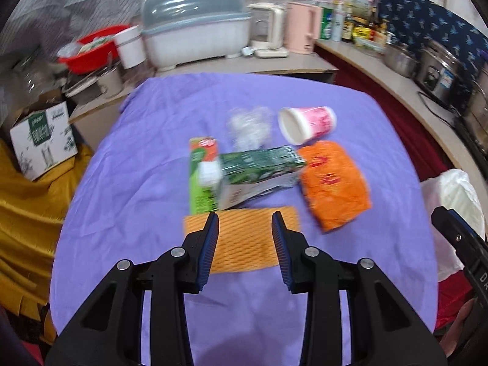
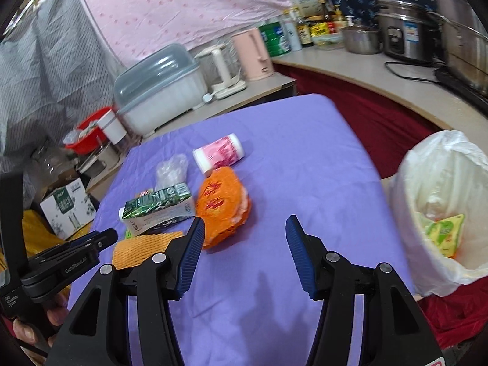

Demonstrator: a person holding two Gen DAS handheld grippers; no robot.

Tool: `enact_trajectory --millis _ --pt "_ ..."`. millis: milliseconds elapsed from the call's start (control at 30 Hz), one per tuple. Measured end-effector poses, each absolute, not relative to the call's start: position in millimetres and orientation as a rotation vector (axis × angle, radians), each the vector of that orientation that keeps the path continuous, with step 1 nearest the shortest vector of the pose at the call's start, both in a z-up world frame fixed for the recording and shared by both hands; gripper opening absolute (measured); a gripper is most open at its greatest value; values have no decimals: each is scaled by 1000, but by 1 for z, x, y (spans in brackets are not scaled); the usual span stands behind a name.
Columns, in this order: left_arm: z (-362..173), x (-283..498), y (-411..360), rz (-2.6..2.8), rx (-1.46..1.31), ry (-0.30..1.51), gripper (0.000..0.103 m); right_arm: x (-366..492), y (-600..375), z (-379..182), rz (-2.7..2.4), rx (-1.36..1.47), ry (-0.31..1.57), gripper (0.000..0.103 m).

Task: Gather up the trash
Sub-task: 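Move both open grippers back over the table, then grasp the orange foam net sleeve with the left gripper while the right grasps the orange printed bag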

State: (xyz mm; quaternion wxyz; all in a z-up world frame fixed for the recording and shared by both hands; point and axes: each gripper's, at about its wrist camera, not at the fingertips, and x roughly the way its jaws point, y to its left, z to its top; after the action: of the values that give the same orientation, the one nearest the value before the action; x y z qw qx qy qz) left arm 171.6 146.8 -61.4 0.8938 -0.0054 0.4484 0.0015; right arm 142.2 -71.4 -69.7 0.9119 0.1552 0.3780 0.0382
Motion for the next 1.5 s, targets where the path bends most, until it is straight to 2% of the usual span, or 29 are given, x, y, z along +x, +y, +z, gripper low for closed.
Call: enact_trajectory --millis 67,200,267,500,567,667,733,800,833,900,1033,1067,1200,1500 --pt "-70 173 167 33 -32 945 36 153 -59 -79 92 314 793 54" --pt "-80 173 190 70 -56 955 47 177 -42 -100 103 307 828 54" --pt "-87 174 199 76 -67 964 49 188 -37 -111 104 313 850 54" --pt "-107 179 212 36 -125 997 73 208 -33 -134 101 333 895 54" --pt "-113 181 210 10 -144 1011 76 210 -32 -138 101 333 901 50" --pt "-122 185 205 -25 -160 1033 78 211 -32 -143 105 332 914 35" --pt "-127 187 200 -48 -173 1046 78 212 -32 -144 109 333 923 17" --pt "-131 189 197 -65 -180 1050 77 211 -33 -145 110 335 924 11" --pt "-133 191 195 -70 -178 1053 76 210 -35 -146 112 339 922 10" --pt "-134 192 193 -80 -185 1057 60 209 -37 -146 108 343 919 8" --pt "-135 192 189 -97 -187 1075 42 204 -41 -139 108 342 901 7" --pt "-133 191 188 -104 -186 1074 32 203 -42 -136 108 342 894 6" --pt "-122 186 184 -118 -181 1061 14 193 -47 -120 97 346 854 6" --pt "-78 164 161 -168 -148 966 10 160 -80 -68 47 364 736 6"
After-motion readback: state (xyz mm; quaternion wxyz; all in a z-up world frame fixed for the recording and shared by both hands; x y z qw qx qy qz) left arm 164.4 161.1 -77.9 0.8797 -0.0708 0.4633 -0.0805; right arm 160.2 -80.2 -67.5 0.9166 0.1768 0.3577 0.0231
